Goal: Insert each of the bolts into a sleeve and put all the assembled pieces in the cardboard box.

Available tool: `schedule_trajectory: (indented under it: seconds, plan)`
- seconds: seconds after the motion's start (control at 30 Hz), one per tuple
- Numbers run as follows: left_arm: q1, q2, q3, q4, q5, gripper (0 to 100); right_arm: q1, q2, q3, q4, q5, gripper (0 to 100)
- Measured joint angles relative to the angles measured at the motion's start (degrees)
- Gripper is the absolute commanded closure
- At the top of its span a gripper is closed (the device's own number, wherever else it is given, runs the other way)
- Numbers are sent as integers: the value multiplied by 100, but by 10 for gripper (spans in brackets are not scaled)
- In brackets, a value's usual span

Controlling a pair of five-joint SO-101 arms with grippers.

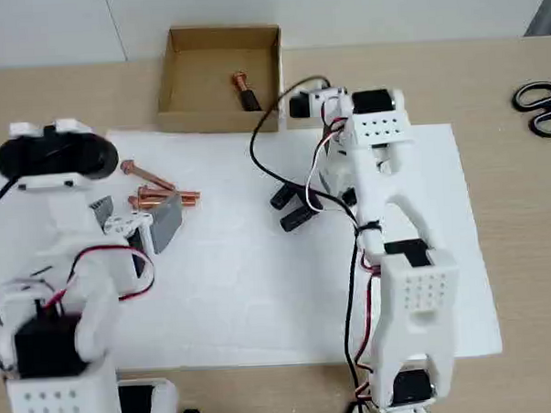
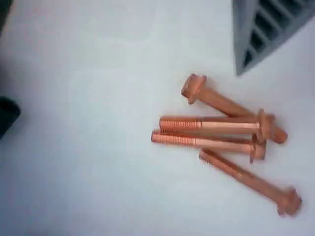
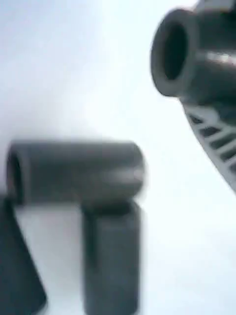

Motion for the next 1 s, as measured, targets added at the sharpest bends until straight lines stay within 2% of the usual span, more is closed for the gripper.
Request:
schedule_trajectory:
  seconds: [0.2, 0.3, 0.47, 0.63, 0.73, 1.0]
  plan:
    - [-9, 1697, -967, 105, 9, 701, 18, -703, -18, 88, 0, 995]
    - [-9, 2769, -1495, 105, 246, 701, 9, -721, -18, 88, 0, 995]
    - [-97, 4738, -2655, 105, 1037, 701, 9, -721, 70, 88, -44, 995]
    - [-492, 6664, -4114, 105, 2057, 702, 18, -721, 343, 97, -44, 995]
    - [-695, 7675, -4818, 105, 2418, 702, 18, -721, 448, 97, -44, 995]
    - [-730, 9037, -5873, 360, 2541, 703, 26, -721, 466, 97, -44, 995]
